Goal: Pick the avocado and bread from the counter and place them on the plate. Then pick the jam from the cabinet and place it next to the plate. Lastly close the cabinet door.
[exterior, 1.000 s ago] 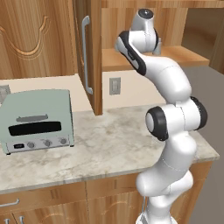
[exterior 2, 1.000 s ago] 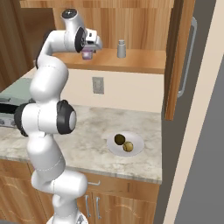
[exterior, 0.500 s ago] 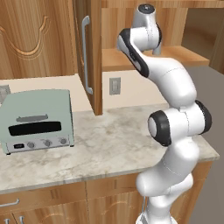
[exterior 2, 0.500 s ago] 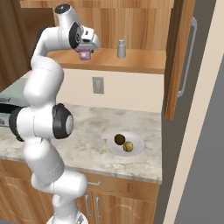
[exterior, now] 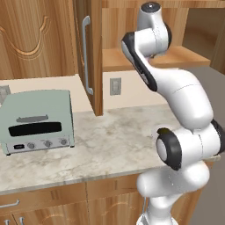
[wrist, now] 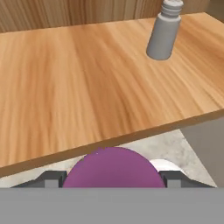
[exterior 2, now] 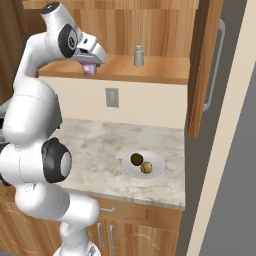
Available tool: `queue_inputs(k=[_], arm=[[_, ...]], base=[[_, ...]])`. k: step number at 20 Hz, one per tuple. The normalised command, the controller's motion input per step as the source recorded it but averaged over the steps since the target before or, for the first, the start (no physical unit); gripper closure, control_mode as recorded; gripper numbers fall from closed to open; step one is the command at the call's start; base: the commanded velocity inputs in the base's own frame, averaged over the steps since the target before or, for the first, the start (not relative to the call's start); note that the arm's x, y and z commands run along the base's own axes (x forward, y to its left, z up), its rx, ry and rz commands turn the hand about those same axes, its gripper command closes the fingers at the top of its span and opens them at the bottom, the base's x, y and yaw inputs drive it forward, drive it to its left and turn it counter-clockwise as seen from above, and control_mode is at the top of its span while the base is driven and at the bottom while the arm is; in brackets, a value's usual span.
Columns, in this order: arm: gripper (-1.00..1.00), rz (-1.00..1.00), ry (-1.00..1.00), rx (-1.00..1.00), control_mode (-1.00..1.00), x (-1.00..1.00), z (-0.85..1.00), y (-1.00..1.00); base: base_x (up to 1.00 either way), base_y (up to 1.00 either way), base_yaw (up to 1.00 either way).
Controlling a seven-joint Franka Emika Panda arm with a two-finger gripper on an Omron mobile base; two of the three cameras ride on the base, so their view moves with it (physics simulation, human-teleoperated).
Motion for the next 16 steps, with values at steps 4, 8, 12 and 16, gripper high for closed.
queue_inputs(k=[4,8,12,16], arm=[[1.0,-0.2,-0.05,0.01,-1.0,-1.0,0.0,-0.02],[1.0,-0.27,-0.02,0.0,-1.0,-0.89,0.0,0.0],[1.0,-0.33,0.0,0.0,-1.0,-0.79,-0.06,0.0],[1.0,-0.31,0.0,0.0,-1.0,-0.63,-0.21,0.0]], base=[[0.0,0.0,0.0],[0.0,0.0,0.0],[0.0,0.0,0.0],[0.0,0.0,0.0]])
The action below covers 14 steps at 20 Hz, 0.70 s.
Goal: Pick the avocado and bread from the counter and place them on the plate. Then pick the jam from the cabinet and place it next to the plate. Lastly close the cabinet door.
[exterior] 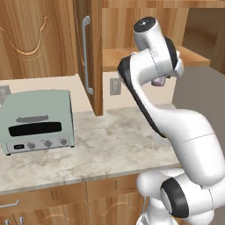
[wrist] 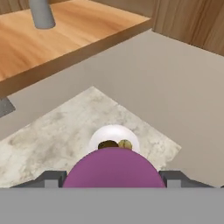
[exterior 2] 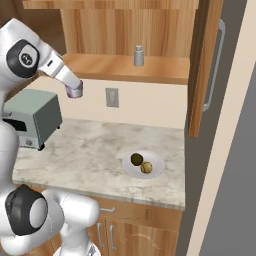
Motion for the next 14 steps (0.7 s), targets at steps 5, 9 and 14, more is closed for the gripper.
queue_inputs(k=[5,9,14], arm=[[1.0,-0.19,0.0,0.0,-1.0,-0.11,-0.32,0.0],[1.0,-0.12,0.0,0.0,-1.0,0.0,-0.4,0.0],[1.0,-0.07,0.0,0.0,-1.0,0.0,-0.47,0.0]], base=[[0.0,0.0,0.0],[0.0,0.0,0.0],[0.0,0.0,0.0]])
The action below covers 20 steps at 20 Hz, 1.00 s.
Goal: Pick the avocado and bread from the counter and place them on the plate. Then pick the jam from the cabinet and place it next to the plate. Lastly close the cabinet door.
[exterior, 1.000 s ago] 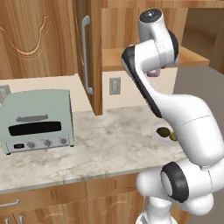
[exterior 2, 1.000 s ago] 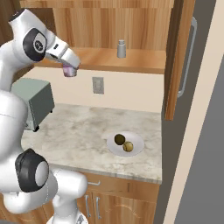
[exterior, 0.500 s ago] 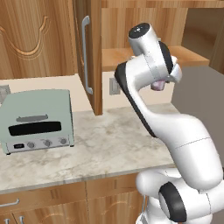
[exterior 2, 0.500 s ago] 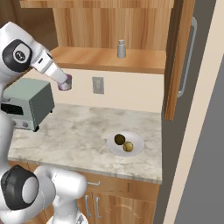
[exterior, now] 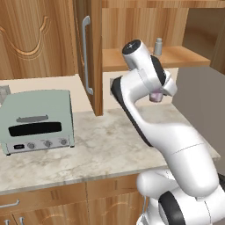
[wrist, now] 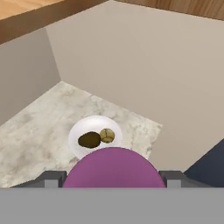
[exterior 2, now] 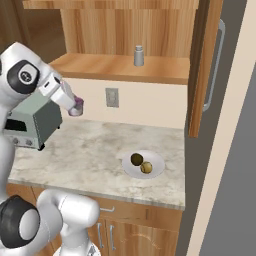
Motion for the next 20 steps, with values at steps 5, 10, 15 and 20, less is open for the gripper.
queue_inputs(k=[5,10,15,20], arm=[[1.0,-0.05,0.0,0.0,-1.0,0.05,-0.46,0.0],[1.0,-0.04,0.0,0.0,-1.0,0.17,-0.47,0.0],[1.0,-0.01,0.0,0.0,-1.0,0.28,-0.52,0.0],[1.0,0.0,0.0,0.0,-1.0,0.36,-0.54,0.0]], base=[[0.0,0.0,0.0],[0.0,0.0,0.0],[0.0,0.0,0.0],[0.0,0.0,0.0]])
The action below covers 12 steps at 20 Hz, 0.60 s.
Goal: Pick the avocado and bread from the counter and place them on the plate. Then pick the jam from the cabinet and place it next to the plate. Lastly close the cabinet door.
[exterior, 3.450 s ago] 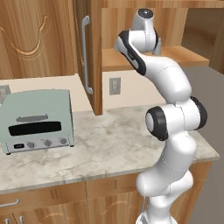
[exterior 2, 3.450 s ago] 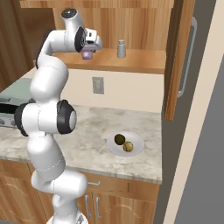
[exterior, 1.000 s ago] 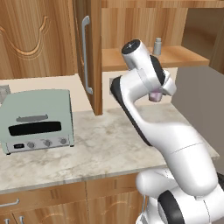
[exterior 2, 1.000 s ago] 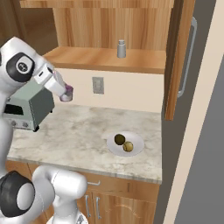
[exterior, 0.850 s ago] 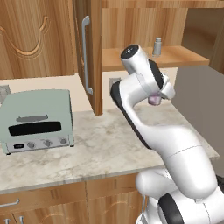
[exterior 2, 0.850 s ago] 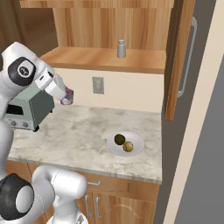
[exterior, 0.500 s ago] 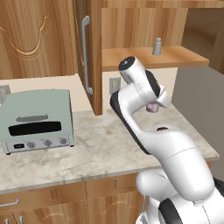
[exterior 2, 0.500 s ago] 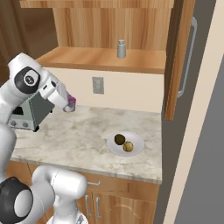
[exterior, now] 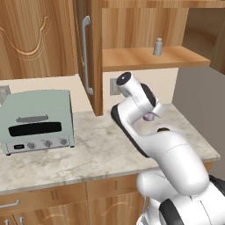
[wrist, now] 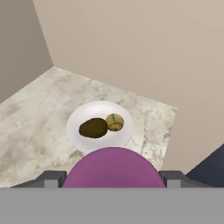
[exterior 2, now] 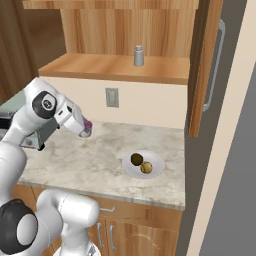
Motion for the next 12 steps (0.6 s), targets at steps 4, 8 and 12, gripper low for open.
queue_inputs(k=[4,8,12], arm=[[1.0,0.0,-0.01,0.0,-1.0,0.27,-0.53,0.0],[1.0,0.0,-0.02,0.0,-1.0,0.13,-0.53,0.0],[1.0,0.0,-0.06,0.0,-1.0,0.06,-0.45,0.0]], base=[[0.0,0.0,0.0],[0.0,0.0,0.0],[0.0,0.0,0.0]])
